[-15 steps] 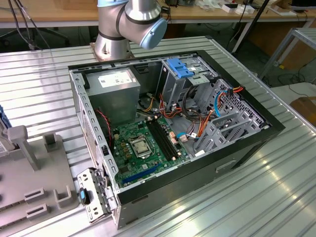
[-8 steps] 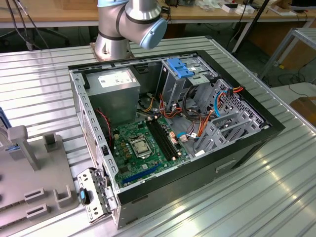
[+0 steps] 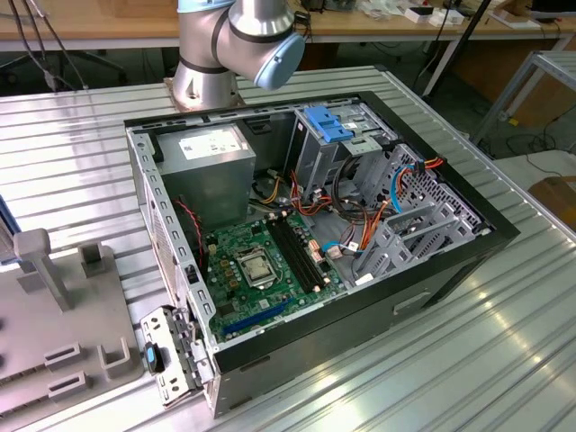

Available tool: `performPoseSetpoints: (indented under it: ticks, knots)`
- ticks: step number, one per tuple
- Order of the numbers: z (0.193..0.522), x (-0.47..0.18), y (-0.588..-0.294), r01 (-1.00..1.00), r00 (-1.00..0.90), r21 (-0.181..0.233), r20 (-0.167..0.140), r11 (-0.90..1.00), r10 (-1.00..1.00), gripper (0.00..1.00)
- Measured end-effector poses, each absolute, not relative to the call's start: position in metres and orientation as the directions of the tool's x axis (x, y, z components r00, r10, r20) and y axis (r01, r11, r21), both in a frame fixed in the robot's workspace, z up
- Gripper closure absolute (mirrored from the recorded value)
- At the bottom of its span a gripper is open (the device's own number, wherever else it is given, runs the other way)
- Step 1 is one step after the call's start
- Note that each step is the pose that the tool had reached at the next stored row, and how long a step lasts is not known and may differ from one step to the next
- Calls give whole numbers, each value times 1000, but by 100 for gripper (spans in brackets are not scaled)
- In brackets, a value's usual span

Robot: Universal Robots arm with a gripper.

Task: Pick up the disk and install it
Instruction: 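Pick up the disk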

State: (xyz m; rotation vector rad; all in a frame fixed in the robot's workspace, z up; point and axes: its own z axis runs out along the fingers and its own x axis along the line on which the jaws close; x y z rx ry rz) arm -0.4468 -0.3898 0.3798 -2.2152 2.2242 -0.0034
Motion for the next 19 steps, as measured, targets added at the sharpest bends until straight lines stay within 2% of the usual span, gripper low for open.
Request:
performPoseSetpoints:
  ticks: [19]
  knots:
    - [453, -447, -390, -1000, -4, -4, 0, 4, -1000, 63]
